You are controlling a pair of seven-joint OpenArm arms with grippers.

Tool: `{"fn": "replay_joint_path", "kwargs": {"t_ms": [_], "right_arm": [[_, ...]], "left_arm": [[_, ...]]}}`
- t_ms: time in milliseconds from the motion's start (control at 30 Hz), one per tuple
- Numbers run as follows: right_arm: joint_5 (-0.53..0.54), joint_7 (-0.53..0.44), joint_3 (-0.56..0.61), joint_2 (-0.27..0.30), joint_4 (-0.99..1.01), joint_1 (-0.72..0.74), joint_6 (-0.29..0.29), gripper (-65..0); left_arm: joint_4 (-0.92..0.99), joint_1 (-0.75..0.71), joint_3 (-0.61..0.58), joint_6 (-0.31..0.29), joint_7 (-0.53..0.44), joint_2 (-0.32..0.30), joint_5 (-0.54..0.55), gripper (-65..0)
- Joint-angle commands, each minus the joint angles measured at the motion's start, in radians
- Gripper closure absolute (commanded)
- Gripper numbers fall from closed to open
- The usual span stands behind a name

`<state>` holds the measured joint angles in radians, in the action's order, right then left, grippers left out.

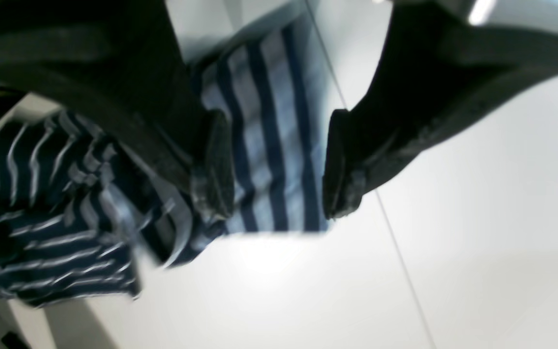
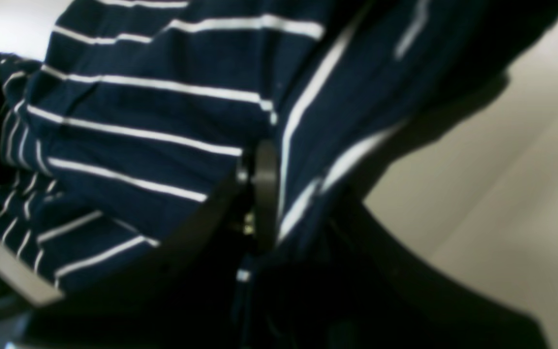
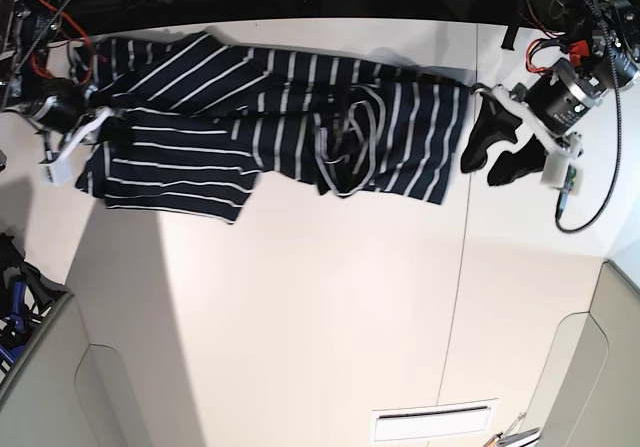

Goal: Fold the T-shirt properly

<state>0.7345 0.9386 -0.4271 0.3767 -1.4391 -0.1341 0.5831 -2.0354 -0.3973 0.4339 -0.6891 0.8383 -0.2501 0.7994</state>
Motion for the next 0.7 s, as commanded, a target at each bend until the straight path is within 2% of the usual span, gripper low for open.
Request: {"fn": "replay_joint_path", "kwargs": {"t_ms": [0,133,267,367,500,667], "right_arm": [[0.013,-0.015,-0.012,0.036,-0.014,0.027,0.004,0.0],[0.011,-0.014,-0.017,0.107,-0.014,0.068,-0.013,0.0],[0.01,0.011,-0.056,0.147,-0.014,0.124,-0.015,0.0],[0.045,0.06,-0.1,0.155,-0.014,0.174,-0.014,0.0],[0.058,0.073,-0.116,0.154,-0.015,0.229,-0.011,0.0],[0.057,0.09,-0.116,0.122,-0.053,0.272,-0.011,0.0]], "left_arm": [[0.0,-0.008,0.006,-0.009,-0.018,-0.014,0.019,-32.6],[0.082,-0.039,0.006,-0.009,-0.019,-0.016,0.02,-32.6],[0.193,-0.04,0.005,-0.009,-0.028,-0.016,0.054,-32.6],[0.256,-0.04,-0.013,-0.009,-0.065,-0.015,0.077,-32.6],[0.328,-0.032,-0.063,-0.009,-0.107,-0.001,0.075,-32.6],[0.36,-0.01,-0.152,-0.009,-0.125,0.03,0.048,-32.6]]}}
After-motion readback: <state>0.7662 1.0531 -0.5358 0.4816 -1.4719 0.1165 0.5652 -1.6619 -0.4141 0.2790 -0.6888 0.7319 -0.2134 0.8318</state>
